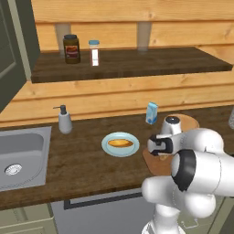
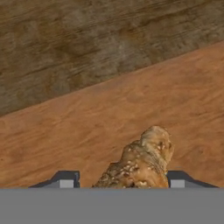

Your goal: From the different types of pastries on the counter, select a croissant and place it on the cutting board. Then retrieve a jar of jam from the cabinet and place it alongside the croissant on the cutting board.

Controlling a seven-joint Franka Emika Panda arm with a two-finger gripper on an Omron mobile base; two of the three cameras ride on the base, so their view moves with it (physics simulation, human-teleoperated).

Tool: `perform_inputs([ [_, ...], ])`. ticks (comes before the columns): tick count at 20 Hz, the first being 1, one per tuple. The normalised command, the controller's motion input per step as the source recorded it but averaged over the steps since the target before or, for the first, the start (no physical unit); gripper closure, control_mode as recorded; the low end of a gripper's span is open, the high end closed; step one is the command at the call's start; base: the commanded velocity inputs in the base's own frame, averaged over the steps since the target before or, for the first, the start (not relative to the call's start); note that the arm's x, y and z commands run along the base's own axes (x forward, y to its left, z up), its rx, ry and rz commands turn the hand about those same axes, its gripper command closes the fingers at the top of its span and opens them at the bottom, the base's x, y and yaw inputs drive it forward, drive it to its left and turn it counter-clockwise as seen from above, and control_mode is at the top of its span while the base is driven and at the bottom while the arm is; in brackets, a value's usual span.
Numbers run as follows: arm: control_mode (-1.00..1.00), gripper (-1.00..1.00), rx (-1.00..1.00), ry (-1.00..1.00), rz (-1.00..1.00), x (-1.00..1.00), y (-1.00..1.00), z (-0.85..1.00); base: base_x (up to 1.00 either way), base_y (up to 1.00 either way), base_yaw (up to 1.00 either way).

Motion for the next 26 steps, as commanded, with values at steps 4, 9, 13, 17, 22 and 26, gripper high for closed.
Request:
perform_inputs([
  [4,-1.00,-1.00,0.00,-0.01,0.00,-0.16,0.07,-0.12,0.00,0.00,0.00],
  [9,-1.00,-1.00,0.00,-0.05,0.00,-0.43,0.00,0.22,0.00,0.00,0.00],
  [13,-1.00,-1.00,0.00,-0.08,0.00,-0.18,0.00,0.93,0.00,0.00,0.00],
  [17,-1.00,-1.00,0.00,-0.07,0.00,-0.23,0.10,0.96,0.00,0.00,0.00],
  [22,-1.00,-1.00,-0.01,-0.04,0.01,-0.43,0.42,0.77,0.00,0.00,0.00],
  [26,-1.00,-1.00,-0.05,-0.06,0.05,-0.41,0.60,0.74,0.00,0.00,0.00],
])
